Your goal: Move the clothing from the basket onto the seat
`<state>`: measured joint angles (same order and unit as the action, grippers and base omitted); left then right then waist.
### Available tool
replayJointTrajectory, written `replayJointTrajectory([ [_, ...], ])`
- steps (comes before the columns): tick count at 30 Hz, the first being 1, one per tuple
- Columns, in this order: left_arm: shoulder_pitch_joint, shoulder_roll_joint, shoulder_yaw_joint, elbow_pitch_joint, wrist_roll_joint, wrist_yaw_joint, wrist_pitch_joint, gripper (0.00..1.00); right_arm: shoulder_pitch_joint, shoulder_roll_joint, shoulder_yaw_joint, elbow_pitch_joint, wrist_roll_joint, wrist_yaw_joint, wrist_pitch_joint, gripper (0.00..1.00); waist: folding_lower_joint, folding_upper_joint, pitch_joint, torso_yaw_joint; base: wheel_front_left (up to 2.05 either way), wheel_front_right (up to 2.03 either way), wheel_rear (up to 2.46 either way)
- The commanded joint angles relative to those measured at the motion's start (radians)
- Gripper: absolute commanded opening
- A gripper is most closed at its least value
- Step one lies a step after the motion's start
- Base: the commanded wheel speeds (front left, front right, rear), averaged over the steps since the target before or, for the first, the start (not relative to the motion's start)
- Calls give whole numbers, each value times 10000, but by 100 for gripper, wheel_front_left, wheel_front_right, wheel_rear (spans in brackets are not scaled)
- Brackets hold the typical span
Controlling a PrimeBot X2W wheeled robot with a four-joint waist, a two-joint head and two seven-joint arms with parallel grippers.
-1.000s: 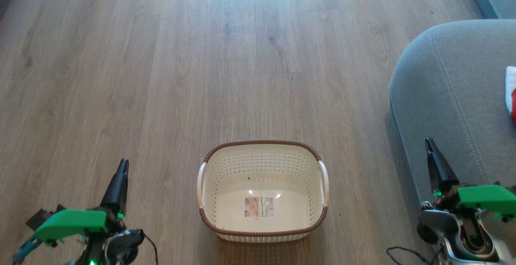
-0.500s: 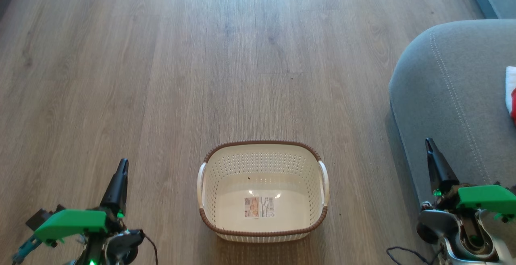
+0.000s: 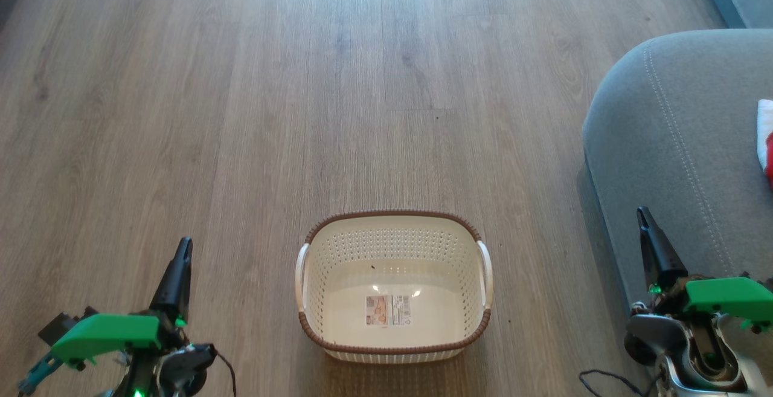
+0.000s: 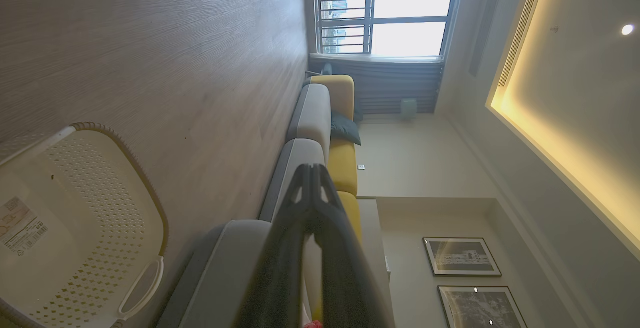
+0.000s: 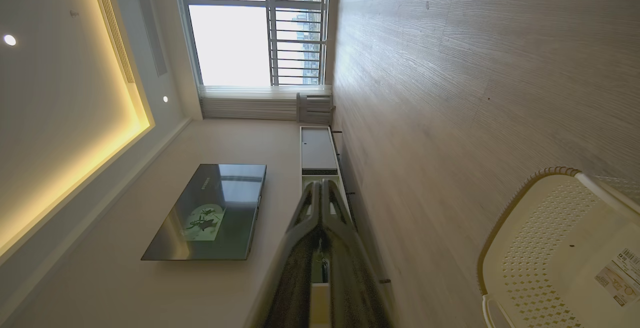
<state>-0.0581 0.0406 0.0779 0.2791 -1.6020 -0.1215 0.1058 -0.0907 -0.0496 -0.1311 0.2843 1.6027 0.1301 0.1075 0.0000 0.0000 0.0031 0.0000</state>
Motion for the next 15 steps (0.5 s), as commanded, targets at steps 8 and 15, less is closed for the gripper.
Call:
replayJointTrajectory([
  [8,-500,97,358,-338,-66,-92,75,0,-172,-7,172,-395,58,6,58,0,0,0,0,0,0,0,0],
  [15,-499,97,358,-338,-67,-92,75,0,-172,-7,172,-395,58,6,58,0,0,0,0,0,0,0,0],
])
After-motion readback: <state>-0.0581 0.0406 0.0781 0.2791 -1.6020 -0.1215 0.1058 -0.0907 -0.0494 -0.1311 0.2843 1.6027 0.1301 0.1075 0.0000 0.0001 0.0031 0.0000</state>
